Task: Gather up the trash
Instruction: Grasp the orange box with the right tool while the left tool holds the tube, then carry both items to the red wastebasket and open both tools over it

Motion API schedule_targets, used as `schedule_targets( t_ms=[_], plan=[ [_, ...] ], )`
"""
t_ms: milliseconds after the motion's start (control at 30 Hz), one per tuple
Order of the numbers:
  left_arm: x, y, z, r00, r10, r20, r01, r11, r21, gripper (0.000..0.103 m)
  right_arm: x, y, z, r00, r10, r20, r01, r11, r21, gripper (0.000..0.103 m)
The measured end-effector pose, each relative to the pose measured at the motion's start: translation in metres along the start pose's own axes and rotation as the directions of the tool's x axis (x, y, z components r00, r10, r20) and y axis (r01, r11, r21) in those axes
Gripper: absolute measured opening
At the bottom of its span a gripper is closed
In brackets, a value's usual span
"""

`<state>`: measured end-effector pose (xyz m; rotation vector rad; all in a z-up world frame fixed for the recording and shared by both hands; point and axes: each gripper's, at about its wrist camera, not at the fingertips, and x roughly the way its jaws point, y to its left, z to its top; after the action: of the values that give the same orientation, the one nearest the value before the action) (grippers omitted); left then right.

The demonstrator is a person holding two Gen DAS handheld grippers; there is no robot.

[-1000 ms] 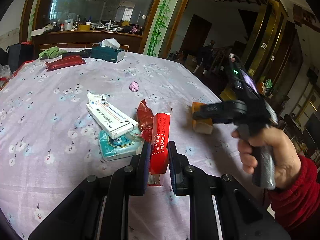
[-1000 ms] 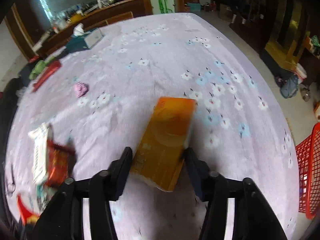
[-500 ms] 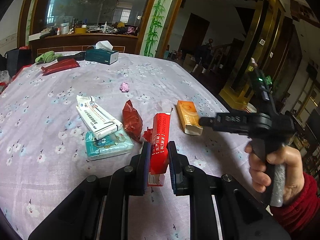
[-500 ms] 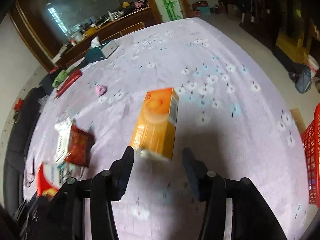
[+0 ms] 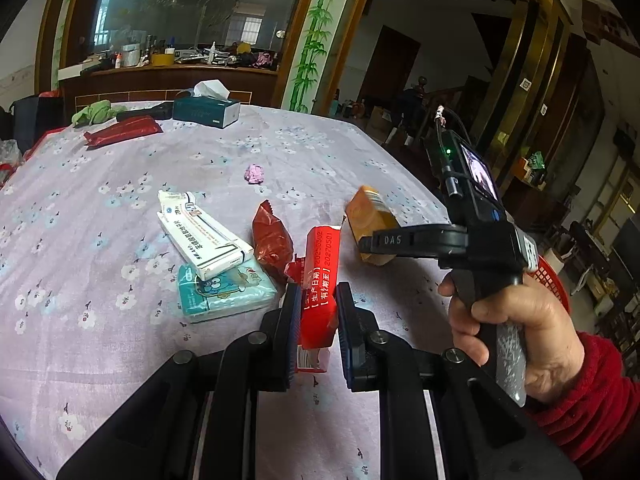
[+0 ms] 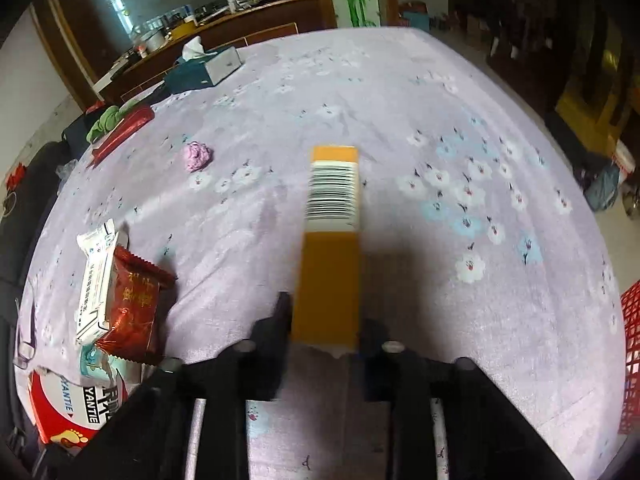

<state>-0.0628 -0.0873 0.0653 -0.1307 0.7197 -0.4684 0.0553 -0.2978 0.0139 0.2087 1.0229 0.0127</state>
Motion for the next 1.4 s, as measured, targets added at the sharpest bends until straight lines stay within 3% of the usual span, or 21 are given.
schedule_targets(
  t_ms=[267,633,1400],
  plan=[
    [0.000,0.003,-0.001,1.000,0.009,0.007,-0.009,1.000,-0.015,0.016,-0.037,-0.007,-0.011,0.994,0.054,0.097,-0.053,0.999,-0.009,0.022],
    [0.005,-0.029,-0.005,1.000,0.004,0.004,-0.004,1.000,0.028,0.016,-0.107,-0.023,-0.077,0.972,0.119,0.204,-0.111,0.993,-0.050,0.022],
    [0.012,-0.072,-0.004,1.000,-0.017,-0.026,0.019,0.995,0.094,0.016,-0.140,-0.073,-0.107,0.958,0.125,0.259,-0.138,0.990,0.033,0.023]
  ],
)
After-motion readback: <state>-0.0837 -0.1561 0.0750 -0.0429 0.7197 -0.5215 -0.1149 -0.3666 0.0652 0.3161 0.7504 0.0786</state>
